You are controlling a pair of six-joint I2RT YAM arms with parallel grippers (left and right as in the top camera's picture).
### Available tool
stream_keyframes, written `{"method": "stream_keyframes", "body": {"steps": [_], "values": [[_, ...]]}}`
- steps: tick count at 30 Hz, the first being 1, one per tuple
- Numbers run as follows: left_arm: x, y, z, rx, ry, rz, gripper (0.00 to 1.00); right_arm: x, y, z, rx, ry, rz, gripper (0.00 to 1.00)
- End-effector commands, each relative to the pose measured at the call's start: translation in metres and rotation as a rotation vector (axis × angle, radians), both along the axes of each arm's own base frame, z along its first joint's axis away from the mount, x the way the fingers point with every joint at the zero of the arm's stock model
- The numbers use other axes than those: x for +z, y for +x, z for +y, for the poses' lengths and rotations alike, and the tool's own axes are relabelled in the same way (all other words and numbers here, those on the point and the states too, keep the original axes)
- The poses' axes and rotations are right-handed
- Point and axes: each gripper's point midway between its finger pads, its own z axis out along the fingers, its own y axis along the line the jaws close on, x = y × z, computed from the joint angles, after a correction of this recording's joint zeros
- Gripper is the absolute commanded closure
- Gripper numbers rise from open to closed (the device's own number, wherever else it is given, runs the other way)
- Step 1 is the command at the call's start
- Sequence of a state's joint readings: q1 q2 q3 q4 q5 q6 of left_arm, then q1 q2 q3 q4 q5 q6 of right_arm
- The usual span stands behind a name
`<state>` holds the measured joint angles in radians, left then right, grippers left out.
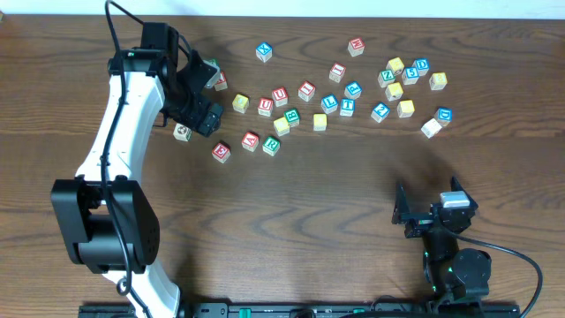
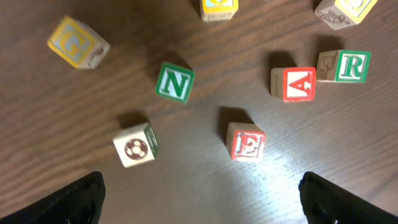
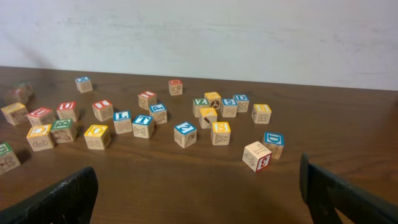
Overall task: Spell out NEURIPS
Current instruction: 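Move the left gripper over the green N block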
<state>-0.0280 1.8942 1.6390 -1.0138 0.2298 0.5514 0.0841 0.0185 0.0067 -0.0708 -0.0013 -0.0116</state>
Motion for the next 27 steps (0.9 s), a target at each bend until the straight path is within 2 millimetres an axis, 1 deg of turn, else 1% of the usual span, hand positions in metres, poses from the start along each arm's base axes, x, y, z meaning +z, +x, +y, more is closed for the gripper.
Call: {"method": "stream_keyframes", "body": {"steps": [1,7,11,15,17,23,27], "values": [[0.013,0.015,0.003,-0.049,0.018,-0.077,0.02,-0.001,0.000,-0.001,-0.004,0.007,0.002,0.01],[0.019,0.035,0.005,-0.053,0.036,-0.167,0.02,-0.001,0.000,-0.001,-0.004,0.007,0.002,0.01],[0.020,0.039,0.005,-0.122,0.057,-0.194,0.02,-0.001,0.000,-0.001,-0.004,0.007,0.002,0.01],[0.018,0.039,0.007,-0.140,0.074,-0.193,0.02,-0.001,0.000,-0.001,-0.004,0.007,0.002,0.01],[0.013,0.040,0.007,-0.151,0.077,-0.183,0.03,-0.001,0.000,-0.001,-0.004,0.007,0.002,0.01],[-0.021,0.041,0.006,-0.176,0.075,-0.111,0.02,-0.001,0.000,-0.001,-0.004,0.007,0.002,0.01],[-0.043,0.045,0.007,-0.180,0.077,-0.082,0.02,-0.001,0.000,-0.001,-0.004,0.007,0.002,0.01]]}}
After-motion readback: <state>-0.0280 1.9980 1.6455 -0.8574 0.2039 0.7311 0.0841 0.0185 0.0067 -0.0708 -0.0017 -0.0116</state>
